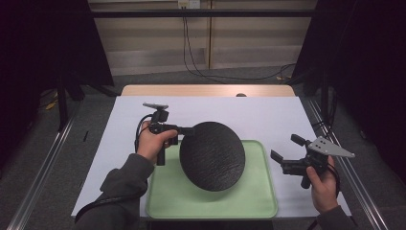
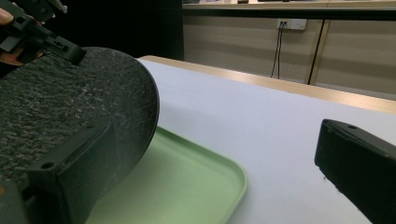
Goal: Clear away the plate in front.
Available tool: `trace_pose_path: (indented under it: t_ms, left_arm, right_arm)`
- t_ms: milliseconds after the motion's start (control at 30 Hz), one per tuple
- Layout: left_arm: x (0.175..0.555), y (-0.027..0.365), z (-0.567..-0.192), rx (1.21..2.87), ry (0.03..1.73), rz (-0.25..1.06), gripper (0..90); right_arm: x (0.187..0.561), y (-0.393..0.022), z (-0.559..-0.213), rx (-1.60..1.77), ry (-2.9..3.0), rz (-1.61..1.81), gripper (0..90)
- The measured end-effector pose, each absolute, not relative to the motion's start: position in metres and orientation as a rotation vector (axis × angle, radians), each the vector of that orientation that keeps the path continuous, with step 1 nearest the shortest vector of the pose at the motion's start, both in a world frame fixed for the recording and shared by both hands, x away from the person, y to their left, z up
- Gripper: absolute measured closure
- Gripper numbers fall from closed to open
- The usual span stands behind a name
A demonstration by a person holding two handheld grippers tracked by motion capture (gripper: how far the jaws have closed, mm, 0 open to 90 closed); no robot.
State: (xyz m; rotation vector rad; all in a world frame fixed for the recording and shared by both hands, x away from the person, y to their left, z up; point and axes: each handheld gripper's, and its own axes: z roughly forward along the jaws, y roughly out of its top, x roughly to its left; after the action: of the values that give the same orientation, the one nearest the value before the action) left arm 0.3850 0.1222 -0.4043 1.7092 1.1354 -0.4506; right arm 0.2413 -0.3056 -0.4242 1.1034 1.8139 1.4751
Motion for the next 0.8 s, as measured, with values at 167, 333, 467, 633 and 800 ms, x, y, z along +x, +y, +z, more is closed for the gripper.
trace_pose_path:
  t_ms: [167, 333, 467, 633, 800]
  left_arm:
    - [0.376, 0.117, -0.404, 1.729, 1.107, -0.471, 86.4]
    - [0.370, 0.115, -0.409, 1.746, 1.094, -0.486, 86.3]
    - [0.365, 0.113, -0.412, 1.738, 1.099, -0.478, 86.2]
    - [0.359, 0.115, -0.422, 1.734, 1.095, -0.483, 86.1]
    - [0.353, 0.116, -0.433, 1.759, 1.091, -0.461, 86.0]
  right_arm:
    - [0.241, -0.305, -0.424, 1.102, 1.813, 1.471, 0.0]
    - [0.241, -0.305, -0.424, 1.105, 1.814, 1.474, 0.0]
    - [0.241, -0.305, -0.424, 1.100, 1.814, 1.471, 0.0]
    - [0.241, -0.306, -0.424, 1.101, 1.816, 1.467, 0.0]
    - [0.241, -0.305, -0.424, 1.112, 1.814, 1.468, 0.0]
